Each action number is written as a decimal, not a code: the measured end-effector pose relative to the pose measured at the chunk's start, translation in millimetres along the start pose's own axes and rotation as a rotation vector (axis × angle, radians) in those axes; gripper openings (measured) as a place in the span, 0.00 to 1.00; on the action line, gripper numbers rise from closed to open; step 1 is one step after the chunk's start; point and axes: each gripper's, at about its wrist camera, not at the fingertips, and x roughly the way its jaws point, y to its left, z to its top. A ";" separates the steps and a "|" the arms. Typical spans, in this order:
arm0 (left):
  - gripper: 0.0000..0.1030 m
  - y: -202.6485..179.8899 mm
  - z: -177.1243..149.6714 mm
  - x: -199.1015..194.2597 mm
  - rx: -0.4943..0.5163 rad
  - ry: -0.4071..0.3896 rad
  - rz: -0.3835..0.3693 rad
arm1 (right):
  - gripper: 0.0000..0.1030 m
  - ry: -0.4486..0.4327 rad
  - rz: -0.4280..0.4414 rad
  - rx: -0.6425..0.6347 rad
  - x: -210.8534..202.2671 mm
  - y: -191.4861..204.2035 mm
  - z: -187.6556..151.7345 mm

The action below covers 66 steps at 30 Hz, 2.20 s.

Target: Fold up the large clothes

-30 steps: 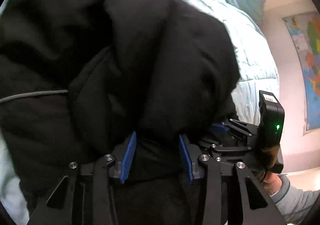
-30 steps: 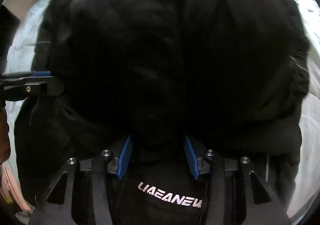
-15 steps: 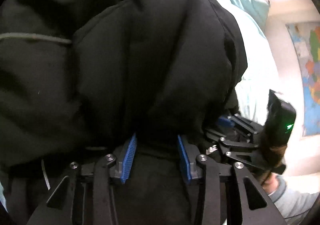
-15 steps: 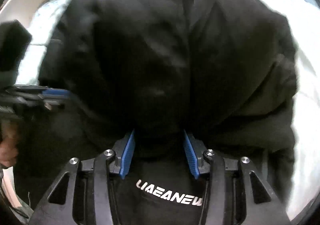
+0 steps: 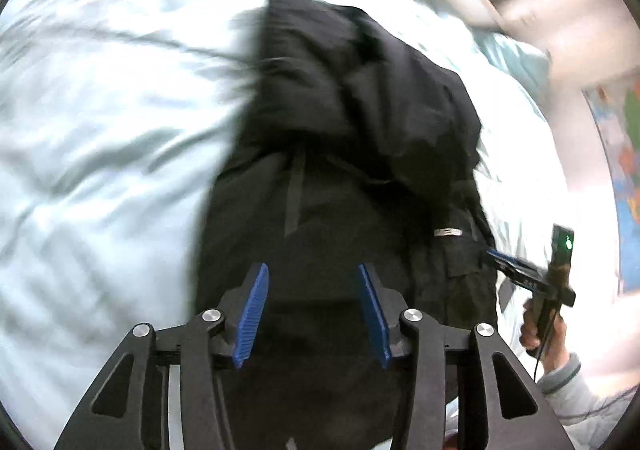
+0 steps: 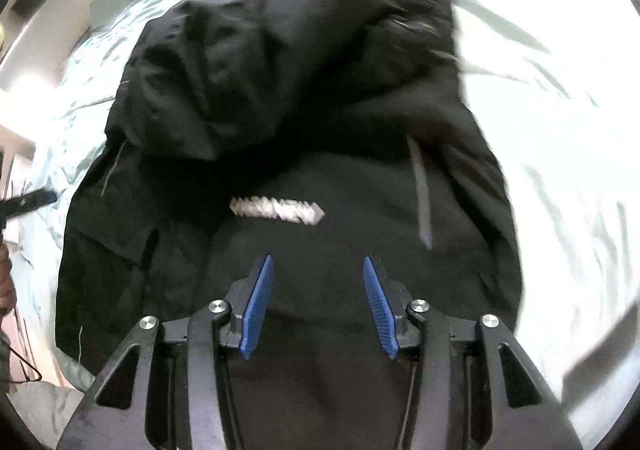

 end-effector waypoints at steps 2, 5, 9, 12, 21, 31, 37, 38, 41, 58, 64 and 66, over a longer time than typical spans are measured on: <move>0.48 29.6 -18.3 -19.3 -0.079 -0.009 0.013 | 0.49 0.002 -0.012 0.029 -10.8 -8.1 -18.9; 0.53 64.3 -51.3 -30.2 -0.204 0.004 -0.034 | 0.52 0.007 -0.032 0.076 -24.3 -29.9 -43.7; 0.57 89.5 -92.2 -25.3 -0.304 0.064 -0.089 | 0.54 0.029 -0.067 0.152 -28.7 -56.3 -72.6; 0.57 93.8 -116.9 -13.4 -0.321 0.094 -0.077 | 0.54 0.044 -0.071 0.206 -32.2 -73.8 -93.2; 0.37 42.3 -148.4 -5.0 -0.170 0.068 -0.103 | 0.54 0.092 -0.052 0.297 -44.9 -103.0 -141.0; 0.49 41.9 -154.3 36.9 -0.237 0.158 0.011 | 0.54 0.161 0.055 0.359 -21.9 -120.7 -179.8; 0.32 25.2 -155.5 7.0 -0.194 0.089 -0.098 | 0.21 0.072 0.049 0.232 -56.9 -81.7 -177.8; 0.33 18.0 -155.1 -1.0 -0.181 0.071 -0.138 | 0.21 0.068 0.073 0.228 -60.0 -77.9 -178.3; 0.41 8.2 -151.1 -4.7 -0.154 0.067 -0.169 | 0.25 0.121 0.163 0.252 -47.2 -74.6 -181.2; 0.09 23.2 -137.7 -18.8 -0.269 -0.062 -0.176 | 0.12 0.044 0.249 0.233 -73.8 -59.0 -149.4; 0.09 6.5 -93.4 -56.7 -0.263 -0.211 -0.260 | 0.12 -0.067 0.323 0.213 -118.8 -68.4 -94.0; 0.09 0.5 -77.4 -66.1 -0.254 -0.250 -0.282 | 0.12 -0.103 0.346 0.221 -131.8 -73.2 -73.2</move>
